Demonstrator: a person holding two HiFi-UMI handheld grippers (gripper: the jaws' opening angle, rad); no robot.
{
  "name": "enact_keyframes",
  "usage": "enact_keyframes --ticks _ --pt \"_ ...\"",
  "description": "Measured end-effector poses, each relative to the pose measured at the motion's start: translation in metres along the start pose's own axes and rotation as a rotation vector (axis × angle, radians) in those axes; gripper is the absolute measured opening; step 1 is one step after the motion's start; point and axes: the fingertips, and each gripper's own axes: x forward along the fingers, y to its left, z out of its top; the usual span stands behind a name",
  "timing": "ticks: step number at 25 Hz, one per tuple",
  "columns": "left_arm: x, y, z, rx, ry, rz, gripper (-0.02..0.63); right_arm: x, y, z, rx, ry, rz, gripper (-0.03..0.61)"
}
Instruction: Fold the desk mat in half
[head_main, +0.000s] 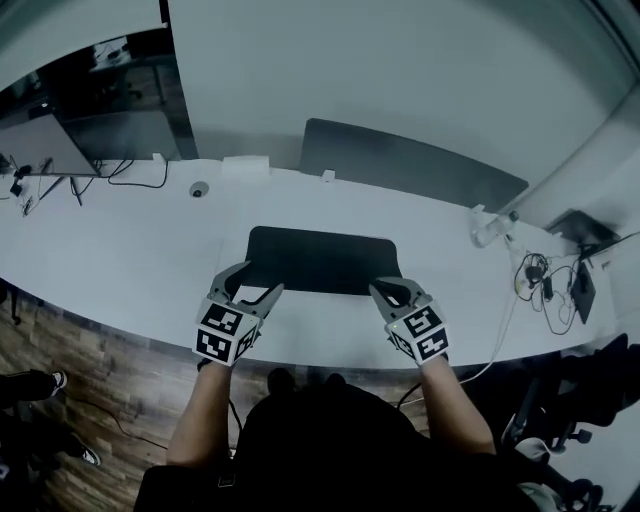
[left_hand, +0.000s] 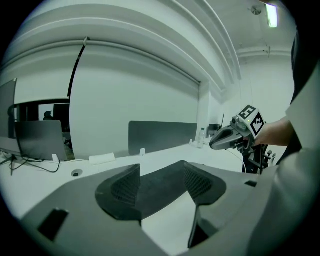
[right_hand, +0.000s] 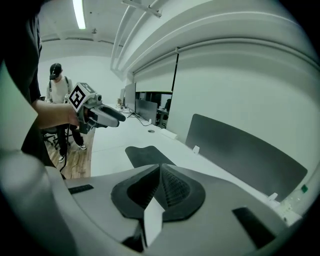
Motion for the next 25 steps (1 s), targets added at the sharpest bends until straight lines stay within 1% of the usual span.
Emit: enact_keyframes --ticks 2,4,8,11,16,21,25 --pt "-0.002 -0.011 0.007 -0.003 -0.014 0.012 0.264 -0.006 -0.003 -0.001 -0.004 -0.007 0.015 0.009" --pt "-0.001 -0.024 0.012 -0.006 -0.019 0.024 0.259 -0.017 -0.008 -0.001 0.018 -0.04 0.031 0.006" --pt "0.005 -0.055 0.026 -0.019 -0.035 0.05 0.25 -0.053 -0.035 0.001 0.091 -0.154 0.028 0.002" --pt "0.009 -0.082 0.037 -0.032 -0.051 0.074 0.233 -0.085 -0.06 -0.001 0.12 -0.227 0.032 0.002" --pt "0.005 -0.126 0.057 -0.062 -0.087 0.121 0.179 -0.132 -0.094 -0.006 0.146 -0.34 0.037 0.002" --pt "-0.006 -0.156 0.072 -0.06 -0.119 0.163 0.118 -0.159 -0.103 -0.005 0.142 -0.418 0.091 0.002" --pt "-0.012 -0.164 0.085 -0.037 -0.136 0.178 0.1 -0.175 -0.102 0.003 0.135 -0.47 0.106 0.002"
